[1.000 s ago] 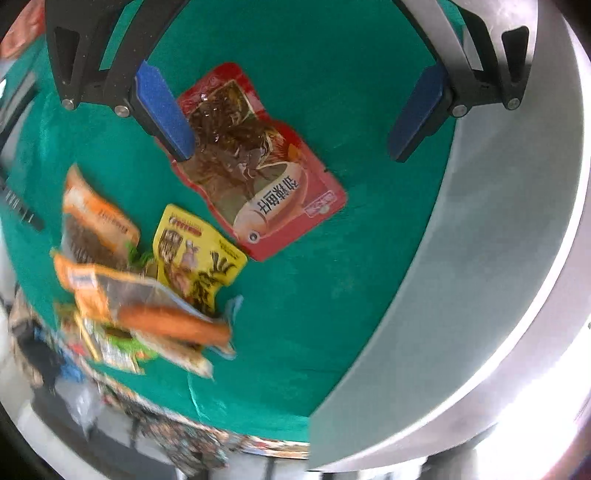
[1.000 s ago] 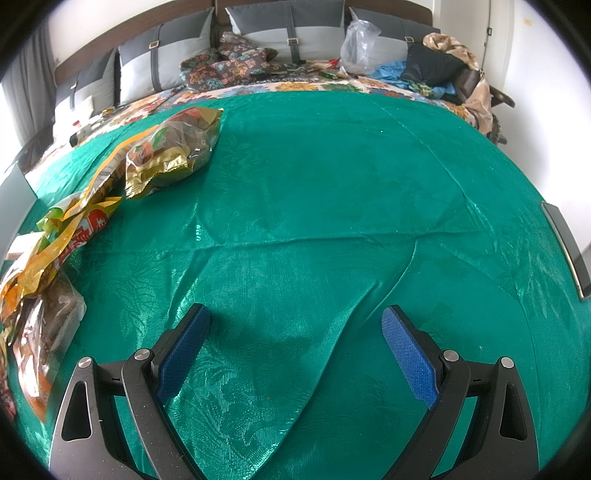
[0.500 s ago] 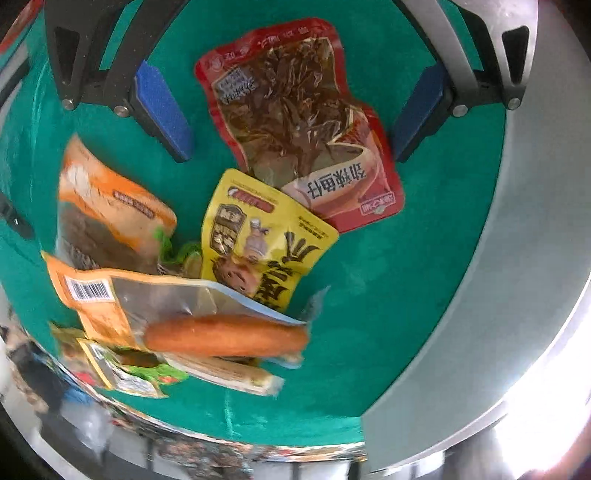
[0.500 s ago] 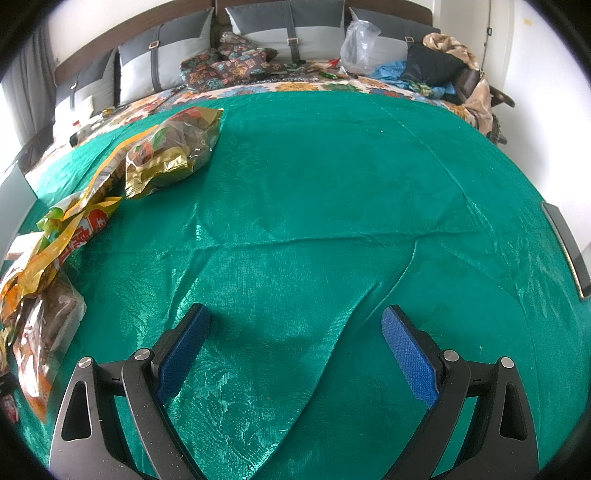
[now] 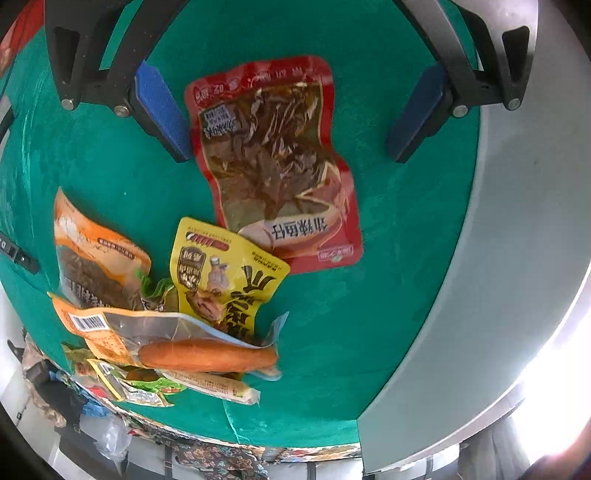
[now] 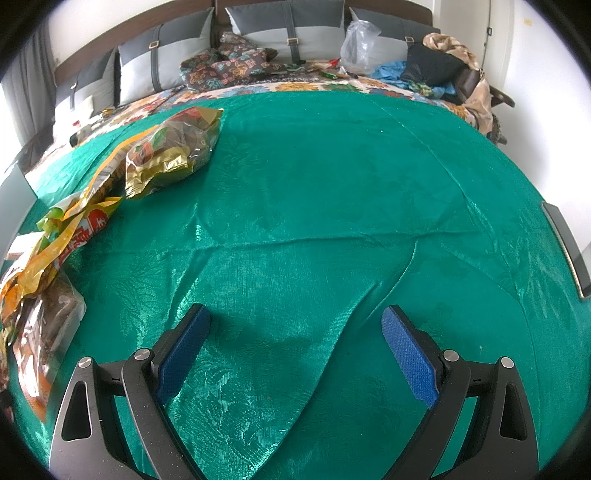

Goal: Organize snacks
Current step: 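Lower the left gripper onto the red fish-snack pouch and close it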

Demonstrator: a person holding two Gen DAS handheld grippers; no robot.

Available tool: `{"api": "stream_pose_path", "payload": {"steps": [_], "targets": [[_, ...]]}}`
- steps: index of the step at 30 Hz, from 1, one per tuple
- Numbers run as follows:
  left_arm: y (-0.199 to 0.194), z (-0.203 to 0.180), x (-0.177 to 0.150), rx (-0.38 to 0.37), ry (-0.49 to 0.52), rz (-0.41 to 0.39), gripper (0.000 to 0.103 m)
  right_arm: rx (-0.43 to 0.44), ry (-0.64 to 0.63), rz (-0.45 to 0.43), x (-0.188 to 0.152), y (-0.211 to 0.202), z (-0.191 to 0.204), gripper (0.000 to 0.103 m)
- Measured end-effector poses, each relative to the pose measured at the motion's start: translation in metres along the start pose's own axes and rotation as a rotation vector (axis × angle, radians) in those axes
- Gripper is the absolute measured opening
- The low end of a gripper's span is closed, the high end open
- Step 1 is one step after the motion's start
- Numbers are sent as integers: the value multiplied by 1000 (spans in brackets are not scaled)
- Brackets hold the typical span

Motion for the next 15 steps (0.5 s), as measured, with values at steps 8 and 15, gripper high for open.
{"api": "stream_pose_path", "payload": {"steps": [8, 15], "targets": [[-20, -6, -14, -19, 57, -52, 51, 0, 0, 0, 0, -1, 0, 96], [-34, -2, -47, -42, 44, -134, 44, 0, 0, 0, 0, 0, 0, 96]]}}
Point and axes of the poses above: each gripper's, at about its wrist camera, not at the fingertips, and y roughly the way its jaws point, z to its left, x to its top, the point moved 4 cm from there along y, roughly the way its jaws point, and after that the axes turned 5 degrees about -x, right-handed, at the moved point
